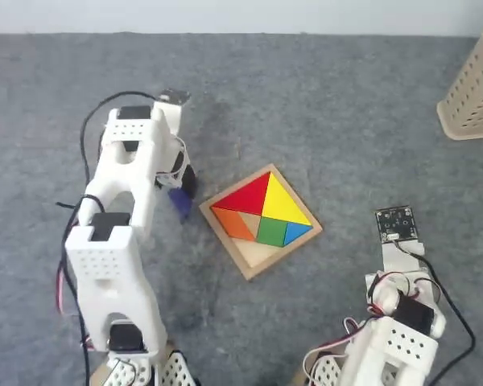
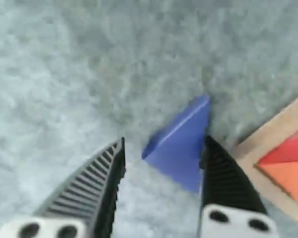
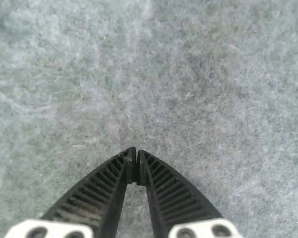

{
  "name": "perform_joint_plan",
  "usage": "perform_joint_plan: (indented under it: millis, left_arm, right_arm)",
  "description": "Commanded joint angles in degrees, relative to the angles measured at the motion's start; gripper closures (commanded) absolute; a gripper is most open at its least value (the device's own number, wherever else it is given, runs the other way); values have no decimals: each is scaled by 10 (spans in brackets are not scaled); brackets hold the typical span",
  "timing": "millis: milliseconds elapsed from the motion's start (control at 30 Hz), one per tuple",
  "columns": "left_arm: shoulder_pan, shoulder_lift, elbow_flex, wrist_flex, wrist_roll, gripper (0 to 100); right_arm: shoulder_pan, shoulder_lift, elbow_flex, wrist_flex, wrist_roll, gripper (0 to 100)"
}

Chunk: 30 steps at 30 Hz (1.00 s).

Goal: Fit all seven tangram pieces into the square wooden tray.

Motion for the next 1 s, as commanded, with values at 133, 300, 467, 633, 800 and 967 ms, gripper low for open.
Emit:
perform_joint_plan:
  millis: [133,300,467,633,800,967]
  left_arm:
    - [9,51,-22,-15,1,768]
    - [9,49,-21,1,1,818]
    - [11,48,-22,26,1,886]
    - [11,25,-20,44,1,921]
    - [8,-74,-17,89,1,923]
    - [11,-226,86,73,-14,920]
  right_arm:
    - [8,-13,7,8,11,989]
    - [8,-13,7,8,11,989]
    - [8,-13,7,8,11,989]
    - [8,-13,7,8,11,989]
    - [8,-13,7,8,11,989]
    - [8,-13,7,8,11,989]
